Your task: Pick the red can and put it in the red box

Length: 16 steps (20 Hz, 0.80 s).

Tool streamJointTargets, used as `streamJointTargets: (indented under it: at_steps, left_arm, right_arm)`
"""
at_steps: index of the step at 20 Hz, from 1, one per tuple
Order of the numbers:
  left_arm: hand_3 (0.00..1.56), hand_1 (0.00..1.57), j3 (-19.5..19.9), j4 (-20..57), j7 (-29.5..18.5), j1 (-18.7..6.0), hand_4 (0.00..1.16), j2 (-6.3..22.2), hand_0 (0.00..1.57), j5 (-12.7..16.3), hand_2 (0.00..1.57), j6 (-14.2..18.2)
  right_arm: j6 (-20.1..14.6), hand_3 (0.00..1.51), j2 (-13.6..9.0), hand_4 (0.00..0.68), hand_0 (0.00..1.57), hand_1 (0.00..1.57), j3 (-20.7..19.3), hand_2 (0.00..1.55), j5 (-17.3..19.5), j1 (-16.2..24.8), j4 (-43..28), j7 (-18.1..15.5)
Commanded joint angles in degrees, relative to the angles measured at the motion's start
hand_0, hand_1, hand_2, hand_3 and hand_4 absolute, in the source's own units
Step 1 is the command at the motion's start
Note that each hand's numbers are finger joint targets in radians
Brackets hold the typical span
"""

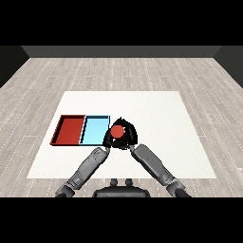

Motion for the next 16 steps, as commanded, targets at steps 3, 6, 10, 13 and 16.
streamJointTargets:
  at_steps: [3,6,10,13,16]
  left_arm:
    - [1.45,1.57,-1.1,3.3,4.0,-4.4,0.95,-1.8,1.57,1.3,1.55,2.2]
    - [1.45,1.57,-0.9,3.1,5.7,-5.9,1.0,-1.8,1.57,0.1,1.54,3.7]
    - [1.36,1.57,-3.8,0.5,4.6,-3.3,0.85,-1.8,1.57,-1.1,1.48,9.1]
    - [1.36,1.57,-1.1,1.1,1.7,-1.2,0.87,-1.8,1.57,-1.8,1.5,5.1]
    - [1.43,1.57,0.7,-1.2,7.1,-4.2,0.88,-1.8,1.57,-1.9,1.52,4.8]
  right_arm:
    - [1.8,1.4,1.2,0.519,1.49,1.49,-0.9,1.44,-1.1,0.7,0.2,-1.5]
    - [0.6,1.39,1.2,0.561,1.47,1.47,-0.9,1.44,1.1,-1.1,-2.1,3.2]
    - [-1.4,1.39,1.2,0.56,1.5,1.5,2.5,1.44,-0.2,1.7,-4.3,1.2]
    - [-2.3,1.39,1.2,0.538,1.52,1.52,3.4,1.45,-3.9,-1.7,0.7,-3.1]
    - [1.0,1.4,1.2,0.544,1.52,1.52,-1.1,1.46,1.6,0.1,-3.2,1.1]
